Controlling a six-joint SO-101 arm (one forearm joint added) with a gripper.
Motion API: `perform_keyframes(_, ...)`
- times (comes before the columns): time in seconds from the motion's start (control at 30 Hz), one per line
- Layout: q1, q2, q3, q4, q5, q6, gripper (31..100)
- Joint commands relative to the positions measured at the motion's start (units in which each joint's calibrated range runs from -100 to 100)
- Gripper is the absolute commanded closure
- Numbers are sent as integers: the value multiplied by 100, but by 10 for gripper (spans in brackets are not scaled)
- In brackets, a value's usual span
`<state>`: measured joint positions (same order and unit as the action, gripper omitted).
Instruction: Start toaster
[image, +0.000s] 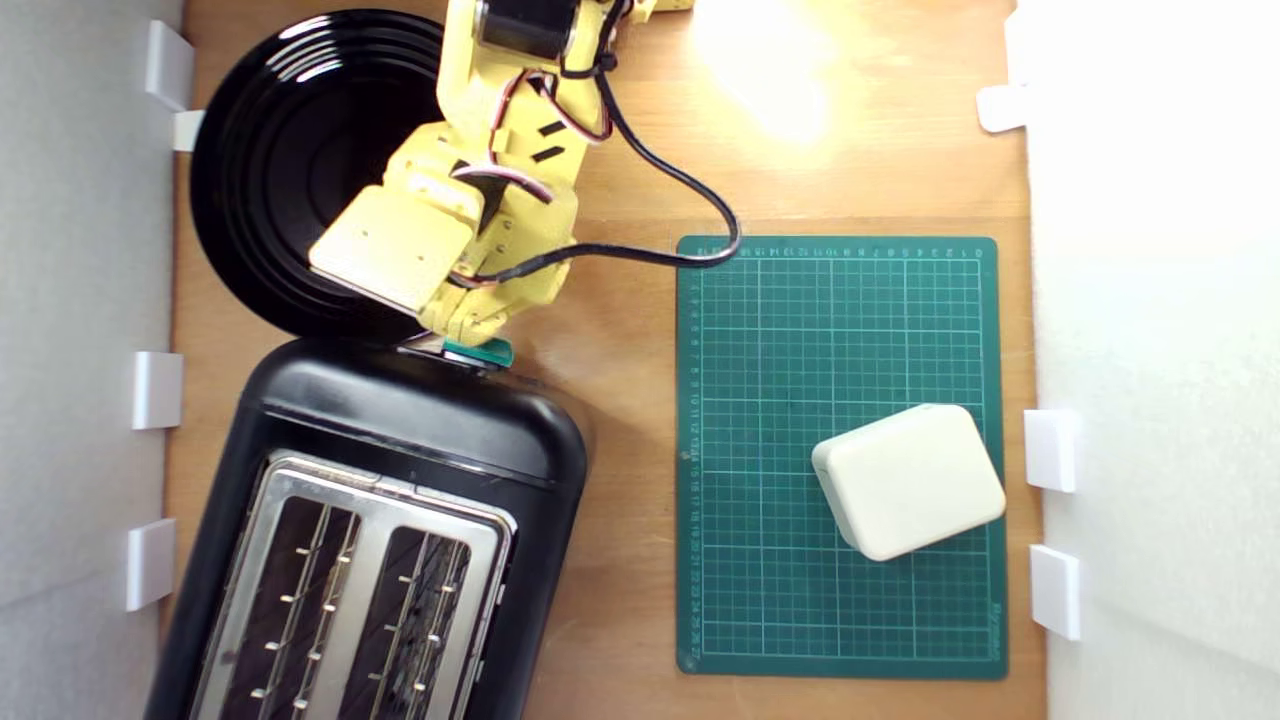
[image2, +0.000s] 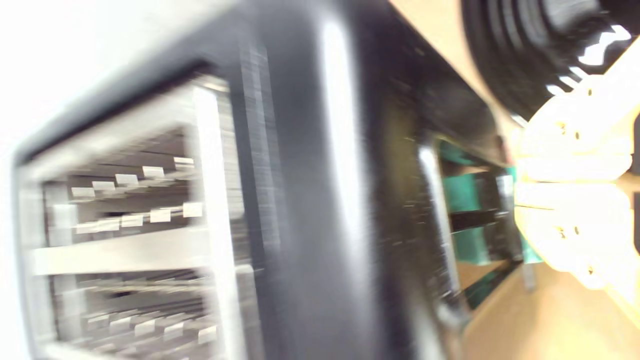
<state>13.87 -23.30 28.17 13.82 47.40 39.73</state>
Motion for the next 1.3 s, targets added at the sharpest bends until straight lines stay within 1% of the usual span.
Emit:
perform_keyframes(0.0, -22, -776, -423, -31, 26, 62, 989)
perform_keyframes(0.07, -54, -1067, -405, -40, 78, 56, 989)
perform_keyframes(0.2, -284, -1775, -232, -59, 574, 9, 989)
perform_keyframes(0.33, -498, -2632, 140, -40, 857, -332, 989)
perform_keyframes(0.4, -689, -3090, 531, 35, 951, -468, 989)
perform_keyframes(0.47, -784, -3523, 967, 44, 994, -578, 989)
perform_keyframes(0.57, -784, -4106, 1522, 44, 985, -835, 989)
perform_keyframes(0.67, -792, -4639, 2158, 35, 985, -945, 989)
perform_keyframes(0.77, -792, -5172, 2866, -40, 985, -945, 989)
perform_keyframes(0.97, -784, -6321, 4266, -59, 977, -955, 989)
perform_keyframes(1.17, -768, -7345, 5329, -50, 985, -955, 989)
perform_keyframes(1.27, -752, -7578, 5765, -59, 985, -955, 989)
